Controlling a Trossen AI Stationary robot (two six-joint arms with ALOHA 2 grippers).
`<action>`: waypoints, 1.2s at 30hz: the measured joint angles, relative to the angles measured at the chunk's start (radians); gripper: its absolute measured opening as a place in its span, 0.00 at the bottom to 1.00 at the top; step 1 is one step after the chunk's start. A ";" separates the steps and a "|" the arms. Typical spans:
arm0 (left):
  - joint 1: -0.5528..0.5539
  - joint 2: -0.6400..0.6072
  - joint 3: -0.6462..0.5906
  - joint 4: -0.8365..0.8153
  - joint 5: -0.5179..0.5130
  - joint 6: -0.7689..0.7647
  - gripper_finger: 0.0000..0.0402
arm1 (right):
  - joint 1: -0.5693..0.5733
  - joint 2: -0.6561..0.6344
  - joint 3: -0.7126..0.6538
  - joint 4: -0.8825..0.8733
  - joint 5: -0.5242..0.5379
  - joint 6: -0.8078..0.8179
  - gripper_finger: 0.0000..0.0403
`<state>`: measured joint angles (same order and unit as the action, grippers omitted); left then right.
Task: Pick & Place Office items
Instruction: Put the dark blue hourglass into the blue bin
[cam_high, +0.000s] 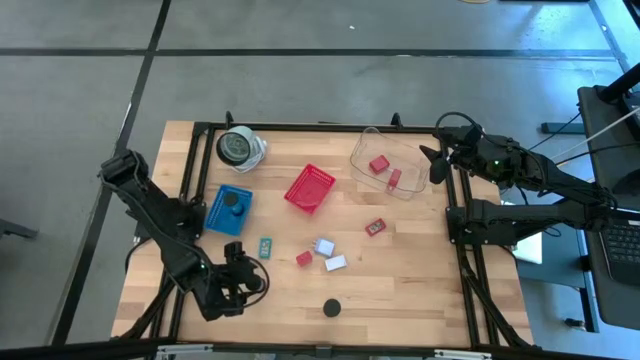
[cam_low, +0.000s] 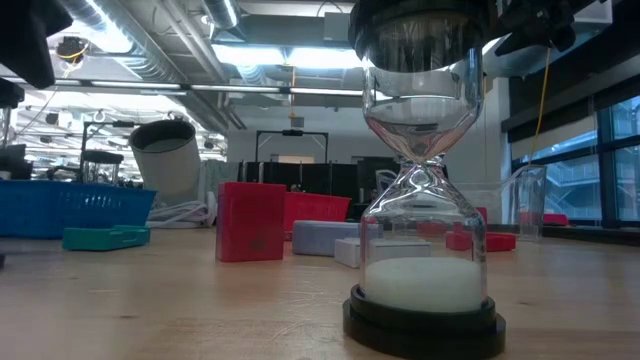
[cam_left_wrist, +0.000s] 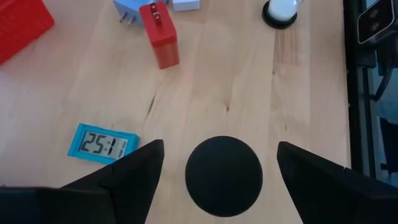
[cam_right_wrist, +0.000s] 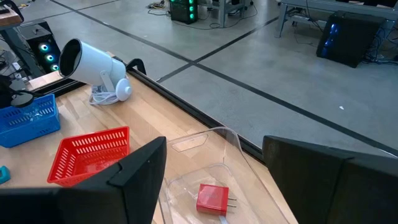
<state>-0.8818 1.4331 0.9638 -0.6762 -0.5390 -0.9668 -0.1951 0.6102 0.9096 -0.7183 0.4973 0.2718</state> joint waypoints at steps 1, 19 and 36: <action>0.000 0.005 0.000 0.000 0.002 -0.001 0.78 | 0.000 0.000 0.000 0.000 0.000 0.000 0.67; 0.000 0.089 0.000 -0.008 0.022 -0.045 0.78 | 0.000 0.000 0.000 0.000 0.000 0.000 0.67; 0.002 0.089 0.000 -0.008 0.044 -0.042 0.58 | 0.000 0.000 0.000 0.000 0.000 0.000 0.67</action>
<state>-0.8799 1.5223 0.9638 -0.6846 -0.4955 -1.0084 -0.1951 0.6098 0.9096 -0.7182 0.4973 0.2716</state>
